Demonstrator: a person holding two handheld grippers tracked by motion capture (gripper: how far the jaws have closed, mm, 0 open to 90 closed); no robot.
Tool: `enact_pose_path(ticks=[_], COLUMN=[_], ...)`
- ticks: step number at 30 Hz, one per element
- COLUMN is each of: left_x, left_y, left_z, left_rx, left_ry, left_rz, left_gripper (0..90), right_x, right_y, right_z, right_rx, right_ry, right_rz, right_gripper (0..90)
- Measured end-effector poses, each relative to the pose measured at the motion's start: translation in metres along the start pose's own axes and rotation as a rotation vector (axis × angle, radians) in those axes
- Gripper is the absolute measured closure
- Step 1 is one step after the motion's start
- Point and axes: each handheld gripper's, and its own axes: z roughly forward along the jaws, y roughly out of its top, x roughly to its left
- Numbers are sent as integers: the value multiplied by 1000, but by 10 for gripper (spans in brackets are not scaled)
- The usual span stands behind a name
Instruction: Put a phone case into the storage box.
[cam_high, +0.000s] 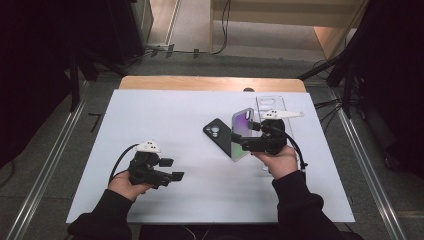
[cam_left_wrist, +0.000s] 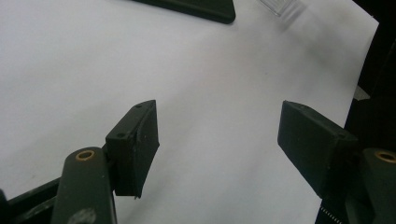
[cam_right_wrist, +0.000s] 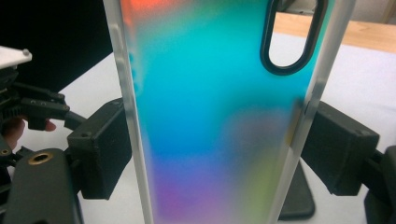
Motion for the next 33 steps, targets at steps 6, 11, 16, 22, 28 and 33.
enact_pose_path(ticks=[6,11,16,22,28,33], left_x=[1,2,1,2,4,5], left_y=[-2,-5,-7,-10,-11,-11], left_z=[-2,-3,-5,-6,-7,-7], left_rx=[-8,-12,-12,-20,-23,-19], left_ry=[15,25,27,22,21,23], left_rz=[-11,-24,-25,-38,-42,-42], left_gripper=[296,297,296,296,296,296], right_x=[-12,-24,-35,-48,-57,-68], right_y=[8,14,17,19,19,21], right_z=[-16,-30,-41,-49,-50,-48], right_rx=[-33,-67,-101,-131,-130,-129], right_ry=[-37,-72,-124,-196,-276,-312], right_rz=[4,22,32,50,42,60], right_gripper=[148,148,147,148,147,147])
